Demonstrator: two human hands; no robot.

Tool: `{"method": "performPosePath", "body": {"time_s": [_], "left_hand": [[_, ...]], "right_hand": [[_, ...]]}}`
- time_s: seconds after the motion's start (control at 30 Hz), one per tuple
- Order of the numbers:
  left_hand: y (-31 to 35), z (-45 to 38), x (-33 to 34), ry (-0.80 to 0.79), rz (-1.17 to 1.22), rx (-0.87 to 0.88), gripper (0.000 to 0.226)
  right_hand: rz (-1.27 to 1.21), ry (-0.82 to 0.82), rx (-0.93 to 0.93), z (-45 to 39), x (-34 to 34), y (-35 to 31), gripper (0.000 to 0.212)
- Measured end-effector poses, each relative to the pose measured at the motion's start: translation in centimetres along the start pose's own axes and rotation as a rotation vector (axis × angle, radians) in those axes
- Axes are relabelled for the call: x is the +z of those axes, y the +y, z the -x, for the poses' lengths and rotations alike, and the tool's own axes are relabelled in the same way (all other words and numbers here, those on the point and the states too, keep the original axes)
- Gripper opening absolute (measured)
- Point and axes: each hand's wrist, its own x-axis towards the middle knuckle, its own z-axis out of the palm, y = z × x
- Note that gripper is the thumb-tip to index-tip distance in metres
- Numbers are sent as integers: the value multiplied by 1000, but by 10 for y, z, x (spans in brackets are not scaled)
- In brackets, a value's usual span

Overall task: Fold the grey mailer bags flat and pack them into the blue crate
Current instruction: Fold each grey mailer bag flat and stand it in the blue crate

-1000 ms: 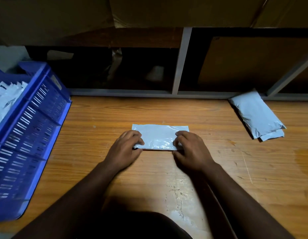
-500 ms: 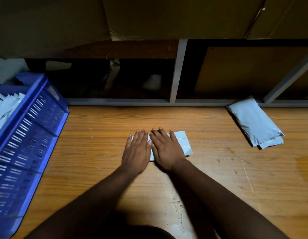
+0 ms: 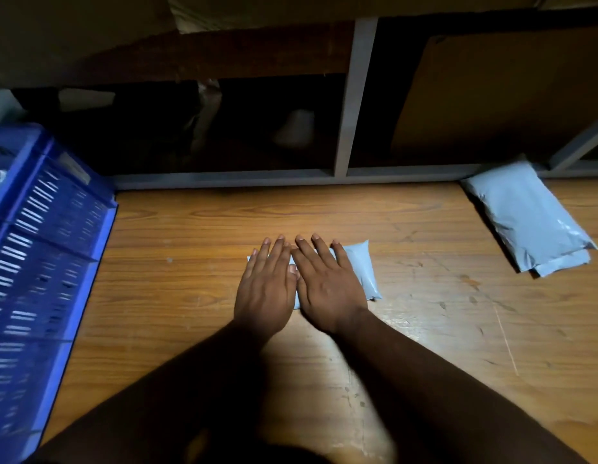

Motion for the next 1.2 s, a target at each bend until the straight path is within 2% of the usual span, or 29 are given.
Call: {"method": "performPosePath", "body": {"time_s": [0.17, 0.27, 0.3, 0.4, 0.53, 0.83, 1.1, 1.2], "left_hand": [[-2, -2, -8, -85, 13, -4, 65], [-4, -8, -19, -155, 65, -4, 78], [-4, -11, -23, -146, 75, 0, 79], [6, -15, -26, -104, 35, 84, 79], [20, -11, -13, -133, -62, 128, 70], [19, -11, 4, 141, -51, 158, 49], [10, -12, -4, -55, 58, 29, 66], [-3, -5, -9, -113, -8, -38, 77]], "right_hand": [[-93, -36, 43, 3, -6, -5, 57], [-327, -113, 148, -4, -25, 0, 61], [-385, -89, 163, -5, -31, 3, 62], [-237, 23, 173, 1, -32, 14, 60], [-31, 12, 178, 12, -9, 16, 60], [29, 28, 178, 6, -3, 13, 59], [-41, 13, 160, 7, -6, 18, 60], [-81, 22, 169, 18, -10, 30, 64]]}}
